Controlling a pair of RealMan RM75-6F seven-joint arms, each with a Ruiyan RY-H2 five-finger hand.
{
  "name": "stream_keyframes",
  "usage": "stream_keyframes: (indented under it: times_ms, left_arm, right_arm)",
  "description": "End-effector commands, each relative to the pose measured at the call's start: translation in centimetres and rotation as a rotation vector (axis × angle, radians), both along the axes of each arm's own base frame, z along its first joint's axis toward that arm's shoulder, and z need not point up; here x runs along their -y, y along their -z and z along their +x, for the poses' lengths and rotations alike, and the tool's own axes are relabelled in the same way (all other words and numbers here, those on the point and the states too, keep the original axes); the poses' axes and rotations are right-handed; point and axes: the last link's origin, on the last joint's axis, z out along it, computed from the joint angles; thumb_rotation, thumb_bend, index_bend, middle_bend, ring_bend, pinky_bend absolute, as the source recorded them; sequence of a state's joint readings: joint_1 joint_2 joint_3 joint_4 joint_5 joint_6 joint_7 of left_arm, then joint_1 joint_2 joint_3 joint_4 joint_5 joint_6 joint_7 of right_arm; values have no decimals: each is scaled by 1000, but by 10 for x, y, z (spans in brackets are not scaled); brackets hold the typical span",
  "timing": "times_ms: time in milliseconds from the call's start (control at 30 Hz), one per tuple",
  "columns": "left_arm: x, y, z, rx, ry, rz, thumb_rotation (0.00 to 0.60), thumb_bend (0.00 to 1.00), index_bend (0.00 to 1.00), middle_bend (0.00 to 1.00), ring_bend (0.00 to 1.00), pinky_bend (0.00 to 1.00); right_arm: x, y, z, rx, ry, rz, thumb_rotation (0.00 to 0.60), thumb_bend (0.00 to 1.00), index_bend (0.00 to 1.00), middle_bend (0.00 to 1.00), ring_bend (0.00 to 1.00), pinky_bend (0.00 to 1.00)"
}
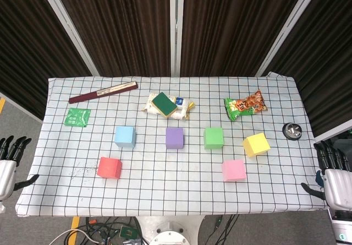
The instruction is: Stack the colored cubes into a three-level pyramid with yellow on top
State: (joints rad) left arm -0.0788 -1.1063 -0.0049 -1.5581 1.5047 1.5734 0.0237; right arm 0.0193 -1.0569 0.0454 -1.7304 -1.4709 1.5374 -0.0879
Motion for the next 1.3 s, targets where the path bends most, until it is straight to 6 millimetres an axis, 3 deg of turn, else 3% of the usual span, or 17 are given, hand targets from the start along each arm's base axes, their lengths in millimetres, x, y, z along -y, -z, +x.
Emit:
stream_keyframes:
  times_ms: [33, 1000, 1300]
  left_arm:
    - [-1, 1, 1, 7, 3, -5, 600, 0, 110, 105, 0, 40]
    - [-10, 2, 9, 73, 11, -28, 600, 0, 102, 106, 0, 40]
    - [-34, 0, 19, 134, 43, -54, 600, 0, 102, 117, 0, 41]
  right_arm:
    - [0, 1, 0, 4, -1, 3, 600, 0, 0, 0, 0, 0]
    - [1, -3, 0, 33, -7, -5, 600, 0, 0, 0, 0, 0]
    - [4, -1, 10, 48, -33, 11, 600, 0, 0, 0, 0, 0]
